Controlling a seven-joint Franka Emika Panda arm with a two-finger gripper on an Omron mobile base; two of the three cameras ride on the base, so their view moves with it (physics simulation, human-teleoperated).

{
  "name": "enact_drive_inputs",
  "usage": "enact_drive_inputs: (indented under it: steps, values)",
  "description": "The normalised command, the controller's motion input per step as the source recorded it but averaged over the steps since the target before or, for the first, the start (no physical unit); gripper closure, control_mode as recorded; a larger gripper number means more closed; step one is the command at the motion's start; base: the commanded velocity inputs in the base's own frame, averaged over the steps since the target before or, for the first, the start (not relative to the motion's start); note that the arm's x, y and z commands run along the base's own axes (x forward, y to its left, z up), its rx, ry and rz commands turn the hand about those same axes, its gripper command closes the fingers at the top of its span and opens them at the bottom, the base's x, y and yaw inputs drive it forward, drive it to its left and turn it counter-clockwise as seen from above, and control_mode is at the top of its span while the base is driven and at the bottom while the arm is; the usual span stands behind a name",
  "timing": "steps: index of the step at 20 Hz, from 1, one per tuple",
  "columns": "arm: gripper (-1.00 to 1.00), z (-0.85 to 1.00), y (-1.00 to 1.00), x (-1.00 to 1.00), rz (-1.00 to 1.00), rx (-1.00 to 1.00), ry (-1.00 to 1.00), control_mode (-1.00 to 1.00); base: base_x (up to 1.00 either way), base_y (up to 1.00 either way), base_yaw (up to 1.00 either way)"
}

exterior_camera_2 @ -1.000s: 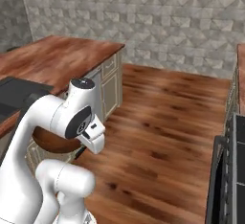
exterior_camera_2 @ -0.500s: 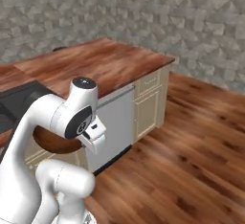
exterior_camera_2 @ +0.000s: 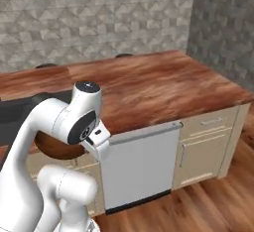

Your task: Pick the cup and bowl from the counter and place them on the counter next to the sink.

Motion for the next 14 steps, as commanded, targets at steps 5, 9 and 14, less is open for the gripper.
enact_drive_inputs:
  steps: [5, 9, 14]
  values:
    - [1.00, 0.00, 0.00, 0.00, 0.00, 0.00, 0.00, 1.00, 1.00, -0.33, 0.74]
    - [1.00, 0.00, 0.00, 0.00, 0.00, 0.00, 0.00, 1.00, 0.99, -0.52, 0.52]
    - [1.00, 0.00, 0.00, 0.00, 0.00, 0.00, 0.00, 1.00, 0.34, -0.16, 0.15]
